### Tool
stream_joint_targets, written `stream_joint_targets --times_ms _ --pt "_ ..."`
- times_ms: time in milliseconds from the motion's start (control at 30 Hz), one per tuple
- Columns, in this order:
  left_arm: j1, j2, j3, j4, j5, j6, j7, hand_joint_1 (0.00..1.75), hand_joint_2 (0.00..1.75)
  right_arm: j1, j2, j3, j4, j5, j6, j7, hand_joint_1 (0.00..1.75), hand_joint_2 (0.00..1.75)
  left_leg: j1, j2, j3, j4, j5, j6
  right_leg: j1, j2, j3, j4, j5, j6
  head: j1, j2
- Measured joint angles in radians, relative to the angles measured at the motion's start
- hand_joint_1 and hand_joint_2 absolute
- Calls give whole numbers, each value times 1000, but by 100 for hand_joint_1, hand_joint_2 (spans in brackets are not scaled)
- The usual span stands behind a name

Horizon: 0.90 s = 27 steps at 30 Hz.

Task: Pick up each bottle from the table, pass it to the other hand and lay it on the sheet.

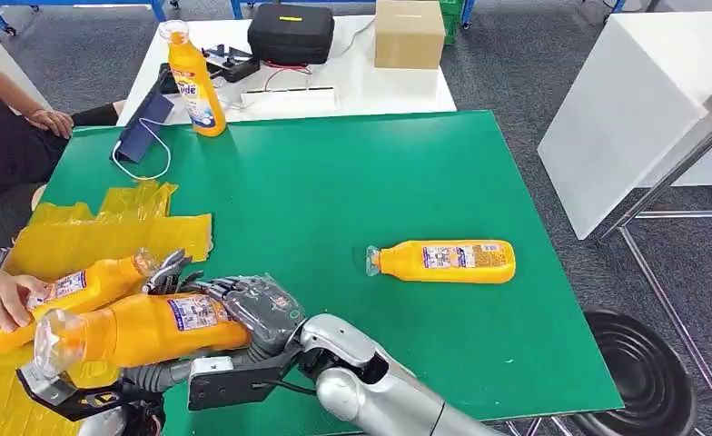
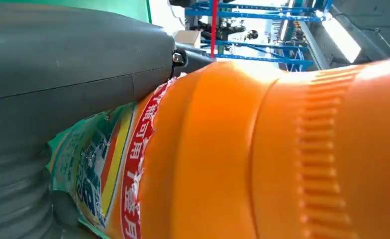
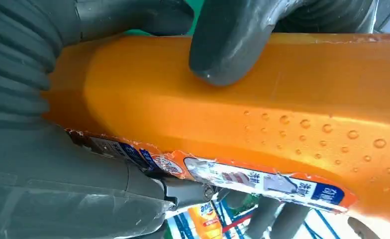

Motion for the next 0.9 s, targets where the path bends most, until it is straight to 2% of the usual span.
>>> stream_joint_targets --times_ms 433,467,900 --pt "0 0 6 0 3 -4 -2 175 175 -2 -1 6 3 -3 0 0 175 175 0 0 0 0 0 0 0 0 0 0 0 0 0 0" --pt "0 0 6 0 3 -5 -2 175 175 -2 -1 6 3 -3 0 0 0 175 0 0 0 0 0 0 0 0 0 0 0 0 0 0" --pt "-4 0 38 0 -3 -3 -17 175 175 -9 -12 23 24 14 -29 9 0 175 0 0 0 0 0 0 0 0 0 0 0 0 0 0"
